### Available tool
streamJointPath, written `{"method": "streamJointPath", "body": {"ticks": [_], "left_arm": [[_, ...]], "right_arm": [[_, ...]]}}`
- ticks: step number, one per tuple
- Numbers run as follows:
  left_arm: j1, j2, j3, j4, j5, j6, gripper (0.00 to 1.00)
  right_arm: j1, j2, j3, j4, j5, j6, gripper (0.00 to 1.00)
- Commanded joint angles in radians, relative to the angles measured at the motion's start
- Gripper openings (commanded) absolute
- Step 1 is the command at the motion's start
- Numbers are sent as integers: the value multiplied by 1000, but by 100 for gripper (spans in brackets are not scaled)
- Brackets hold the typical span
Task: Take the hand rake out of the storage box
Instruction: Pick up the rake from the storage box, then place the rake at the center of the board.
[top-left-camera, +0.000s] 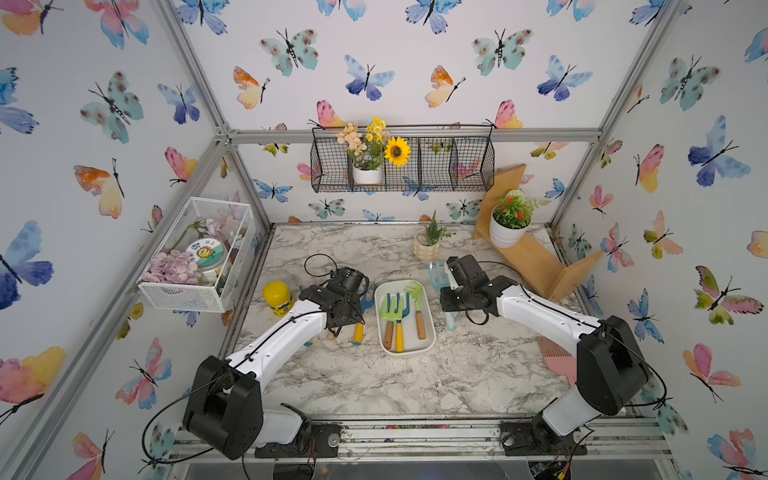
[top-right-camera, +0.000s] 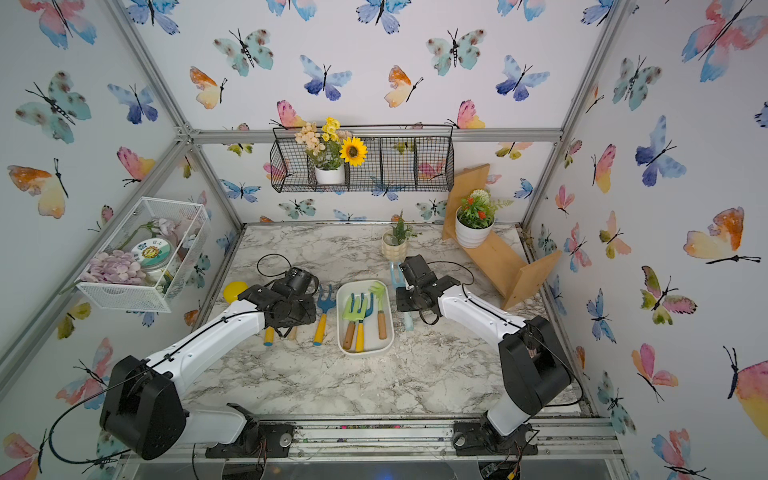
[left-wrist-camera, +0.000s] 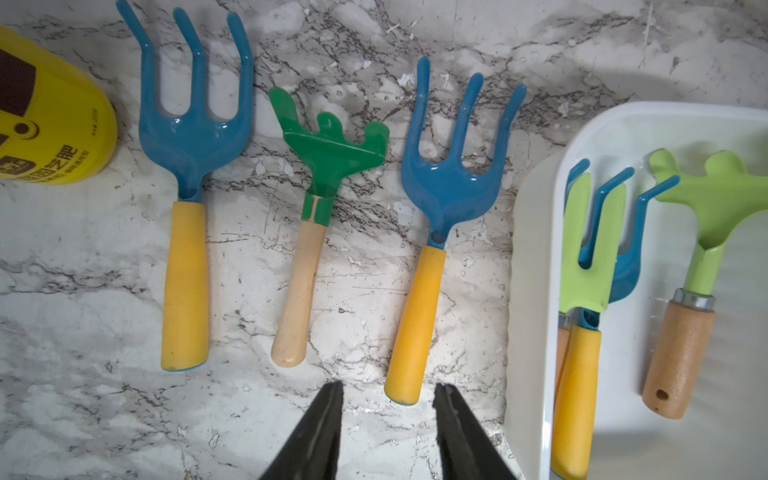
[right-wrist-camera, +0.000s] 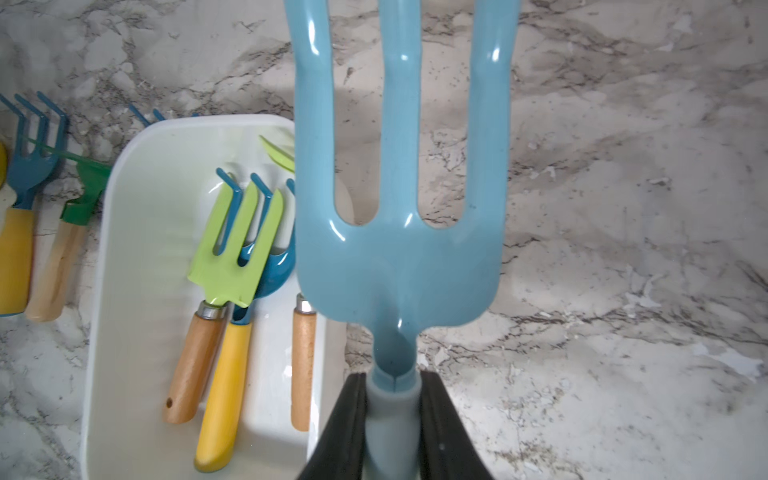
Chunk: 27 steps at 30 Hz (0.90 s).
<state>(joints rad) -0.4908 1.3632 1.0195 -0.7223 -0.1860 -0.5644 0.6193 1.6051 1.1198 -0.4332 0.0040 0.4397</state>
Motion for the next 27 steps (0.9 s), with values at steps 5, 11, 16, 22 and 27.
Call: {"method": "streamJointPath", "body": {"ticks": [5,11,16,22,27], "left_arm": [[7,-2,56,-46,-57,26,41],[13,-7,54,-52,-63,29,42],[14,-8,56,-52,-64,29,42],[15,-6,67,-58,-71,34,42],[15,-3,70,-57,-70,34,42]], "right_arm": [[-11,49,-45,41,-43,-24,19],[-18,91,-51,60,-57,-29,19],[-21,131,-54,71,-73,-26,19],[-23,158,-65,91,-87,-13,19],[-23,186,-63,102,-103,-7,18]]}}
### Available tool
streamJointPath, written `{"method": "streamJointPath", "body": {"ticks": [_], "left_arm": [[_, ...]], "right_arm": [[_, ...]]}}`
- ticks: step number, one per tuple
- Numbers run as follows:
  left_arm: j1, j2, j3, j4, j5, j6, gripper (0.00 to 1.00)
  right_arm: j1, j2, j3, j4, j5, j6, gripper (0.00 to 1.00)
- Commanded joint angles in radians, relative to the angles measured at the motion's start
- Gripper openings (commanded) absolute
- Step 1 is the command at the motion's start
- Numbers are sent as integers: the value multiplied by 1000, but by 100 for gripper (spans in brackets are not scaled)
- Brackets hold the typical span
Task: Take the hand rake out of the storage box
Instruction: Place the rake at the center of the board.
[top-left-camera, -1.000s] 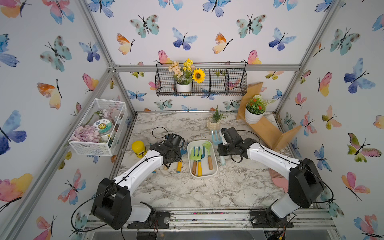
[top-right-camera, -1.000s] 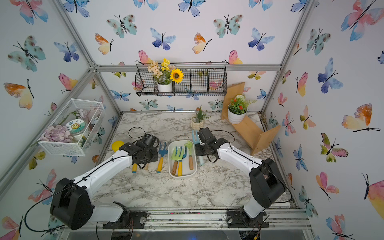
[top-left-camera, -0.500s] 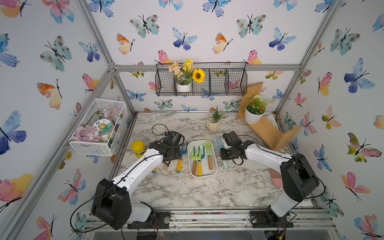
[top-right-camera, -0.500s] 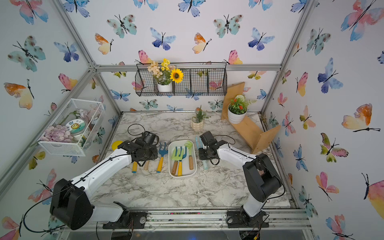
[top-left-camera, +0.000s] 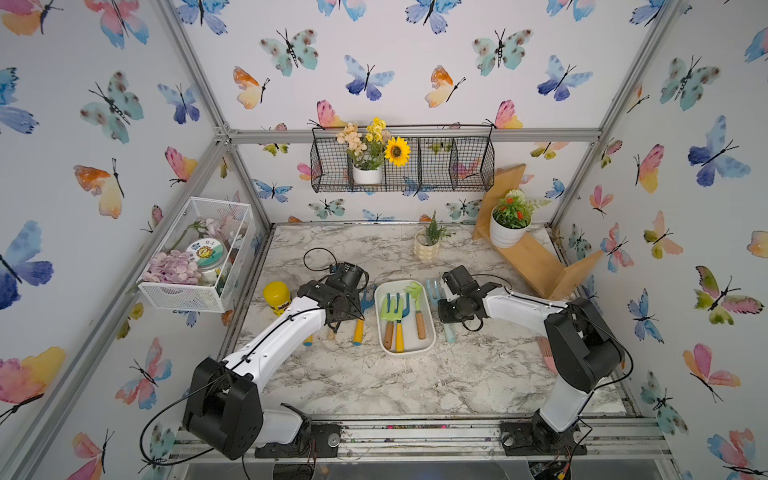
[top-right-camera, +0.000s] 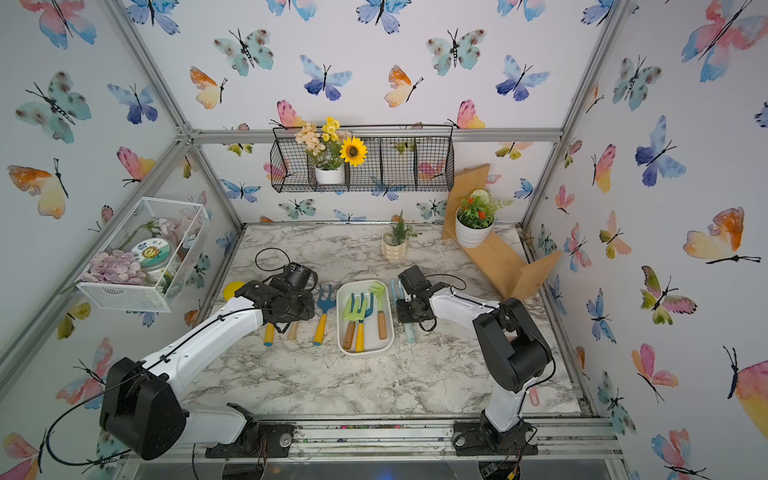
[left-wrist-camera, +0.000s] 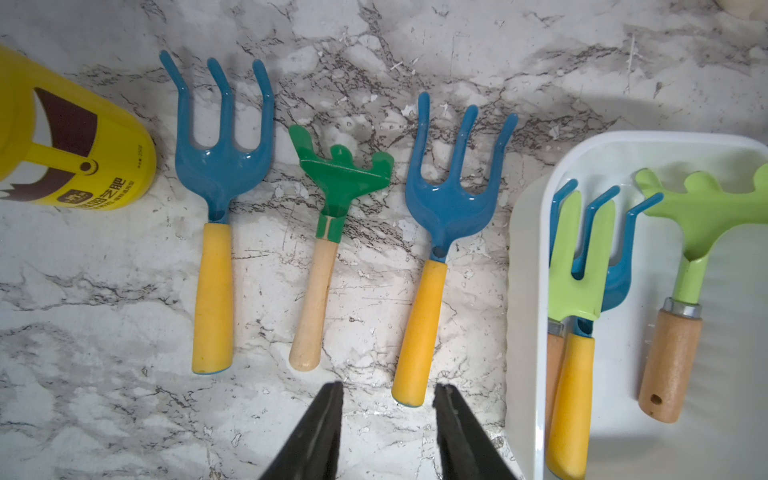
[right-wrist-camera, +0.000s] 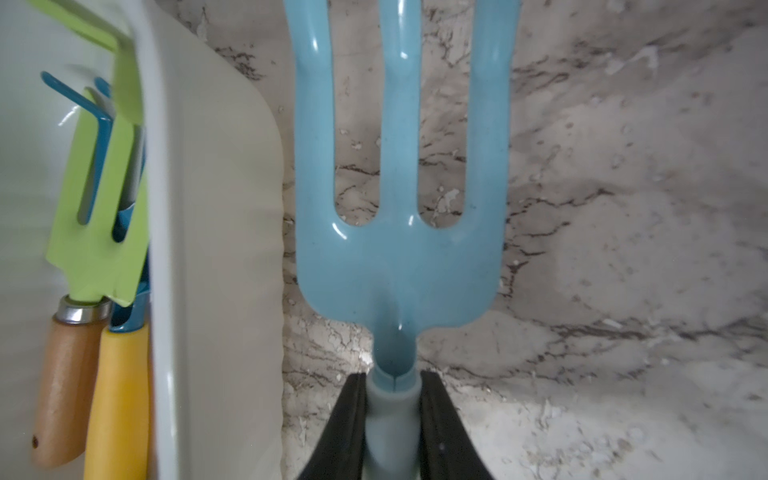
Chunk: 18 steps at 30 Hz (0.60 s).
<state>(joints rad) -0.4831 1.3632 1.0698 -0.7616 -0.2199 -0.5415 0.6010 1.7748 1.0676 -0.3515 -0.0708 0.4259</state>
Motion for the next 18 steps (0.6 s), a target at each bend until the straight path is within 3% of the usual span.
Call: {"method": "streamJointPath", "body": {"ticks": [1,18], "left_arm": [[7,-3,18,-17,-36,11,42],[8,-6,6,-11,-35,11,42]], "right_arm": [[-4,20,-12,23,-29,8,18],[-4,60,-26,51,-44,78,19]]}}
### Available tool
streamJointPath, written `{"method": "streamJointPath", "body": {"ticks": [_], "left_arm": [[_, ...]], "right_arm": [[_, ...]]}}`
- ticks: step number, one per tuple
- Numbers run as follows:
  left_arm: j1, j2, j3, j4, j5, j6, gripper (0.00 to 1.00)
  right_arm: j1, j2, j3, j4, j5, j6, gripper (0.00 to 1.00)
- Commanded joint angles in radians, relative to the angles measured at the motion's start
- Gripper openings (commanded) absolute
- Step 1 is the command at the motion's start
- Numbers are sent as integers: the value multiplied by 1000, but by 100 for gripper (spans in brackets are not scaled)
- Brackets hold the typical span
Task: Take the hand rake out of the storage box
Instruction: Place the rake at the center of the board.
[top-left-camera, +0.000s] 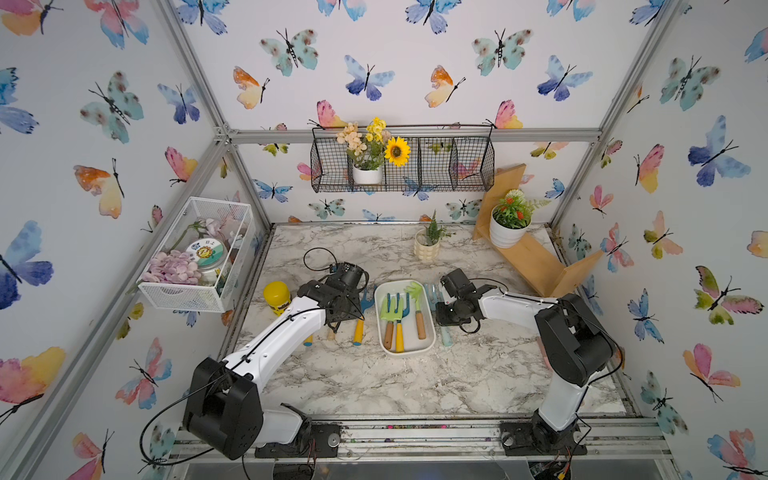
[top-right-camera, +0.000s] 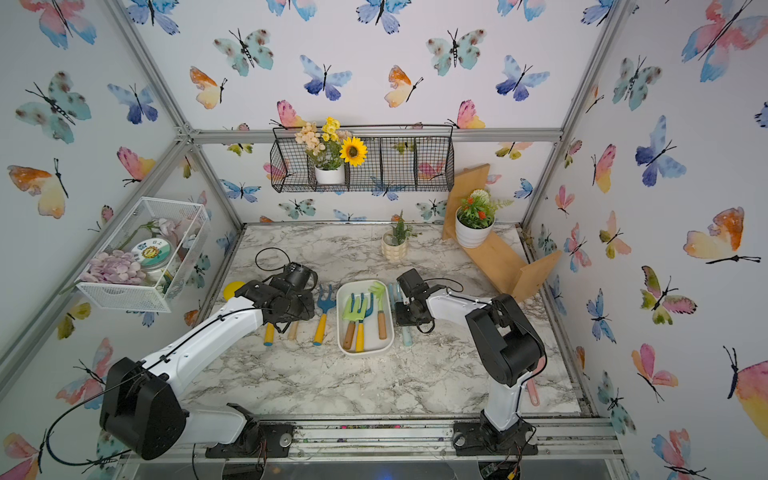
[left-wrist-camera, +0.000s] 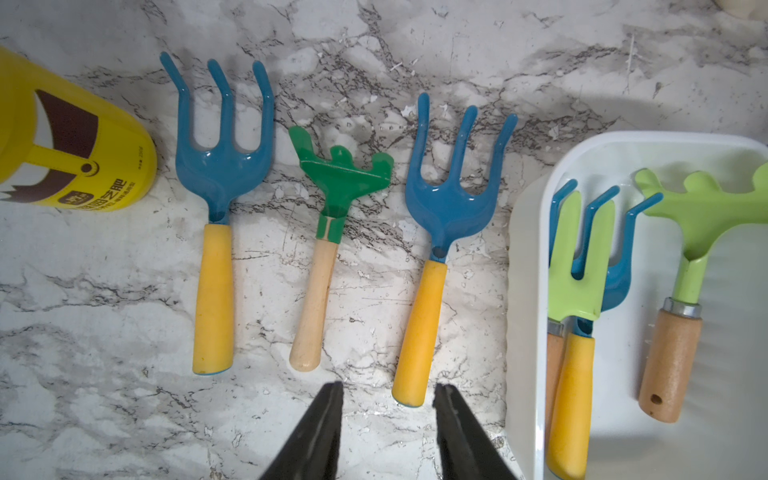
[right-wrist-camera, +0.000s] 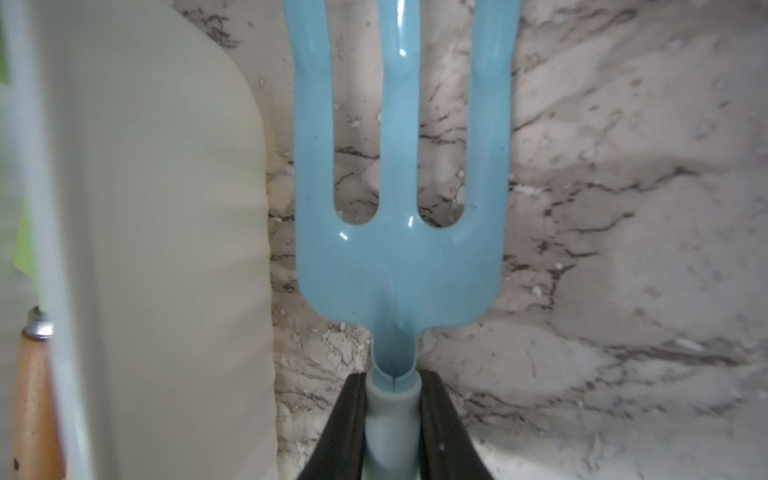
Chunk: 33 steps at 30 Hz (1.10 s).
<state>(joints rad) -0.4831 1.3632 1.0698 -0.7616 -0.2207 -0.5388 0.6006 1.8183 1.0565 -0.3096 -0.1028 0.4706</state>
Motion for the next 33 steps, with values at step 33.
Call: {"method": "streamJointPath", "body": {"ticks": [33], "left_arm": [[8,-33,-25,0,-23,0,42]], "right_arm": [[-4,-109,38,-75,44,69,47]]}}
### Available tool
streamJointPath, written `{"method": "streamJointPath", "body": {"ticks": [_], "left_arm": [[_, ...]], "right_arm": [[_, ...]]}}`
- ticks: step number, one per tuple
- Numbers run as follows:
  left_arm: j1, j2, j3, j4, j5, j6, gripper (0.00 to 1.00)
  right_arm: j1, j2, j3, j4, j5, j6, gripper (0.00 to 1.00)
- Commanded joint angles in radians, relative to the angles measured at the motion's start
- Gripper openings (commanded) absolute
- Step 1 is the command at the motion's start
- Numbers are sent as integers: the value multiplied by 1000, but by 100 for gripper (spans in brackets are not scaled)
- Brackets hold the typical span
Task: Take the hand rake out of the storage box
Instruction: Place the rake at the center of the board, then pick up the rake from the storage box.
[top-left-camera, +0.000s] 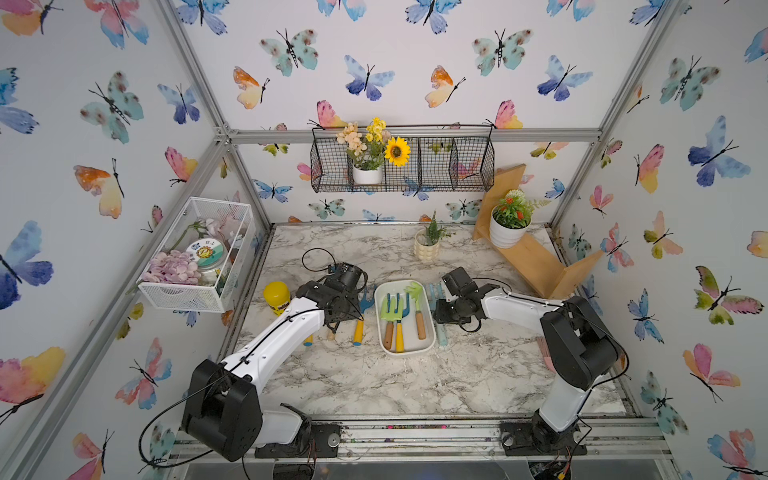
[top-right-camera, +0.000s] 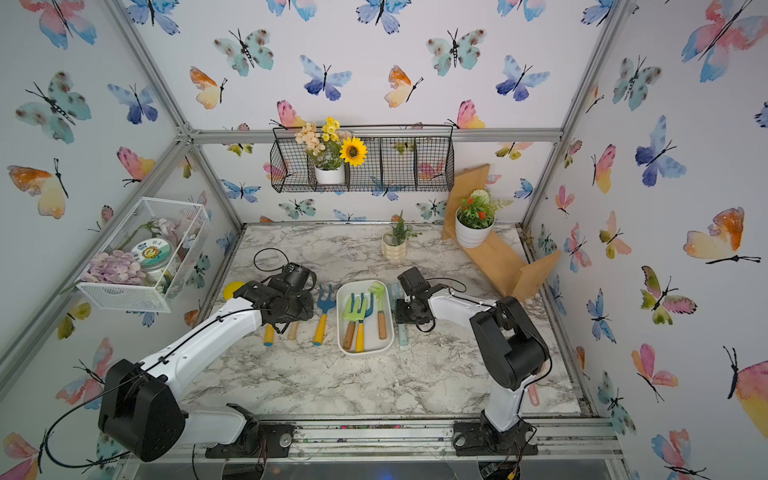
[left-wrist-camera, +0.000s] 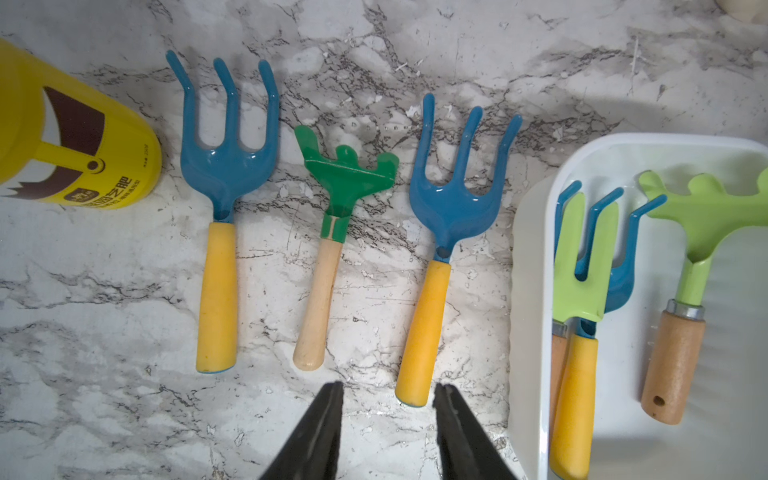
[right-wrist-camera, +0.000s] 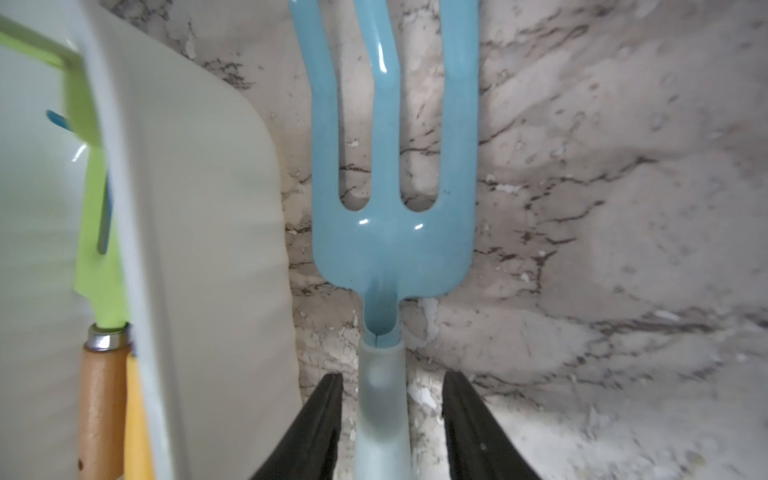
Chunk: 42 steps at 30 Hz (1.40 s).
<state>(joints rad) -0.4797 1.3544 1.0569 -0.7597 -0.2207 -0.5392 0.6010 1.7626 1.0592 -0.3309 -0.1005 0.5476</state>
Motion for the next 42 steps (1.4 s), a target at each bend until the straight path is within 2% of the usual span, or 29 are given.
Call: {"method": "streamJointPath", "body": {"ticks": [1,8,14,27,42], "left_arm": [[5,-25,-12,-1,-22,-1,42],[4,-23,-15,5,-20,-6,42],[6,-15,-15,18,-7,-7,42],[38,-26,-11,19,25,4,42],[55,-62,-36,-1,21,18,42]], "right_arm": [[-4,-64,45,-66,54,-14,47],[5,-127,133,-161,139,-70,49],[70,-138,210,-212,176,-80,50],[209,-32,285,-242,223,-48,50],[229,89,300,-206,212,-38,50]]}}
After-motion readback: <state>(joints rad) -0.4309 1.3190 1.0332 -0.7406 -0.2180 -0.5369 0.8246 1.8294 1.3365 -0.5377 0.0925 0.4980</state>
